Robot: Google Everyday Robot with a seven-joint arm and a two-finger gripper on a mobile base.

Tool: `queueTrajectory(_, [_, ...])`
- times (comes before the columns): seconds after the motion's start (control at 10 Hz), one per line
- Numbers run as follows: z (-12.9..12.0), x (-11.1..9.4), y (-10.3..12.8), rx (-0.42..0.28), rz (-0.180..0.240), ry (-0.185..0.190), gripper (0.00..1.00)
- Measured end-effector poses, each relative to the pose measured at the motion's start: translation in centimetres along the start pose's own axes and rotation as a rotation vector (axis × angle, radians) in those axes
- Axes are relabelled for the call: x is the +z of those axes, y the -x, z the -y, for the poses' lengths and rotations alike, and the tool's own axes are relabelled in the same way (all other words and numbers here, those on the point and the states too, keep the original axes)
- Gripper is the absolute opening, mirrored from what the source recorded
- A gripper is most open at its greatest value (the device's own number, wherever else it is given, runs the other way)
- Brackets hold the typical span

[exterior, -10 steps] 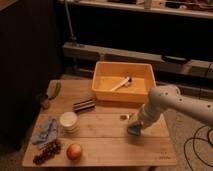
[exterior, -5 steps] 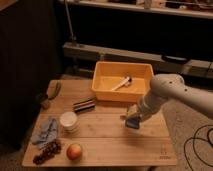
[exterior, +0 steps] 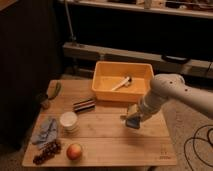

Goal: Place sponge in metal cup

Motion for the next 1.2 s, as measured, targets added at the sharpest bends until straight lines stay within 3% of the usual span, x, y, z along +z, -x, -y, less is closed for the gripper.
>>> queueTrajectory(0.2, [-0.2,-0.1,-0.1,-0.015,0.009,-0.003,0.0])
queueTrajectory(0.4, [-1.8,-0.9,-0.8,-0.087,0.042,-0.018,0.0])
queueTrajectory(0.6, [-6.4,-2.2,-3.3,-0.203,0.074,-0.052,0.0])
queueTrajectory(1.0, [-18.4,-1.8,-9.5,-0.415,0.111,-0.114,0.0])
queueTrajectory(1.2, [-20.8,-1.6,-10.8,-0.458,0.121,-0.123,0.0])
